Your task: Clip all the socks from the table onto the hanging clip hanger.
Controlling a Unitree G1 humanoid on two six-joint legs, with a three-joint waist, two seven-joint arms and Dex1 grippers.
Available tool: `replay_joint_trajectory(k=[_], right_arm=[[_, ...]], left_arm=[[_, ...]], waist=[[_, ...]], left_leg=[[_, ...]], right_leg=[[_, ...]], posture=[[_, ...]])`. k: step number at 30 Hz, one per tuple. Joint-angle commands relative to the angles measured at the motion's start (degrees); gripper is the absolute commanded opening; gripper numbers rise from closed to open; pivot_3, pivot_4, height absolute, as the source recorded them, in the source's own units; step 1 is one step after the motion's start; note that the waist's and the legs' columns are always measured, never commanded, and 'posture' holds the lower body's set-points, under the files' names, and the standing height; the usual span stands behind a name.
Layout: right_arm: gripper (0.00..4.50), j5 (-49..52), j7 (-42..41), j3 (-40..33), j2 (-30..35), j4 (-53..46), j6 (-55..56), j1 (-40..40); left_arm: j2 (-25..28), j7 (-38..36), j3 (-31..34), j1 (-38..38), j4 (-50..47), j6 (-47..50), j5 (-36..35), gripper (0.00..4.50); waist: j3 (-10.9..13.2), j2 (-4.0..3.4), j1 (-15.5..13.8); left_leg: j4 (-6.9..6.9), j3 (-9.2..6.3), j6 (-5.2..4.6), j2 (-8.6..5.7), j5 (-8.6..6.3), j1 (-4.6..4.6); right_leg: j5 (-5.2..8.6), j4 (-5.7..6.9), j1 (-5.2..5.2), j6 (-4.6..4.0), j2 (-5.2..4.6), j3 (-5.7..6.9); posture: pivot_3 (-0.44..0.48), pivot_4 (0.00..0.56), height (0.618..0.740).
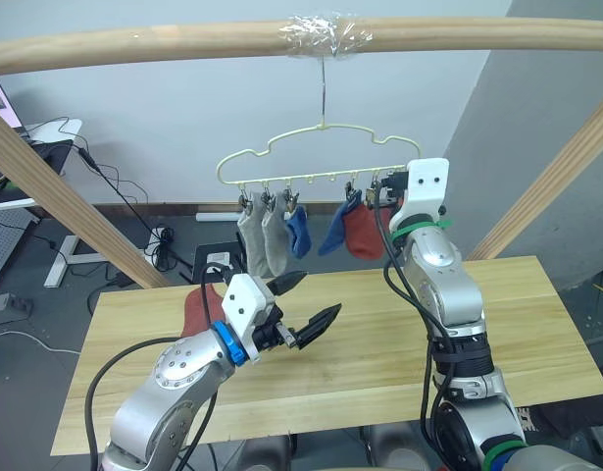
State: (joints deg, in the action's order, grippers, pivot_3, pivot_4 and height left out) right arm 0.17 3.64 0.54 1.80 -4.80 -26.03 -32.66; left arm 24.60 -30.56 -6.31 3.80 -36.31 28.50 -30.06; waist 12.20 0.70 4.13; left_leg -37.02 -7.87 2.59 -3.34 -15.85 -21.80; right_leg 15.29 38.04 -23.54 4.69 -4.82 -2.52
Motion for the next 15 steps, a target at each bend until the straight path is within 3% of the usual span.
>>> replay_joint_trajectory(k=[1, 7, 11, 15], right_arm=[[0.01, -0.3, -0.4, -1.0, 1.0, -0.7, 1.4, -1.0], [0.01, 0.0, -1.3, -1.7, 2.6, 0.0, 1.0, -1.8], [0.01, 1.9, -6.1, -2.1, 5.8, -0.6, -2.5, -2.5], [0.01, 6.7, -13.7, -3.9, 11.9, -3.6, -11.4, -3.4]], left_arm=[[0.2, 0.1, 0.1, 0.1, -3.0, -0.2, -0.3, 4.50], [0.0, 0.5, 0.4, -0.2, -2.5, 0.1, -0.3, 4.50], [0.5, 3.6, 5.0, 0.4, 1.7, 2.1, 0.2, 4.50], [5.1, 4.3, 6.8, 0.4, 9.8, 1.8, 6.6, 4.50]], waist=[[0.0, 0.00, 0.0], [0.0, 0.00, -0.1], [0.0, 0.00, -0.1], [0.0, -0.01, -0.4]], left_leg=[[0.00, 0.00, -0.01, 0.00, 0.00, 0.00], [0.00, 0.00, -0.01, 0.00, 0.00, 0.00], [-0.01, 0.00, -0.02, 0.00, 0.00, 0.00], [0.01, -0.03, -0.03, -0.03, -0.01, 0.03]], right_leg=[[0.00, 0.00, 0.00, 0.00, 0.00, 0.00], [0.00, 0.00, 0.01, 0.00, 0.00, 0.00], [0.00, 0.01, 0.01, 0.00, 0.00, 0.00], [0.00, 0.00, 0.02, 0.00, 0.02, 0.03]], posture=[[-0.020, 0.197, 0.740], [-0.022, 0.200, 0.740], [-0.024, 0.199, 0.740], [-0.032, 0.206, 0.740]])
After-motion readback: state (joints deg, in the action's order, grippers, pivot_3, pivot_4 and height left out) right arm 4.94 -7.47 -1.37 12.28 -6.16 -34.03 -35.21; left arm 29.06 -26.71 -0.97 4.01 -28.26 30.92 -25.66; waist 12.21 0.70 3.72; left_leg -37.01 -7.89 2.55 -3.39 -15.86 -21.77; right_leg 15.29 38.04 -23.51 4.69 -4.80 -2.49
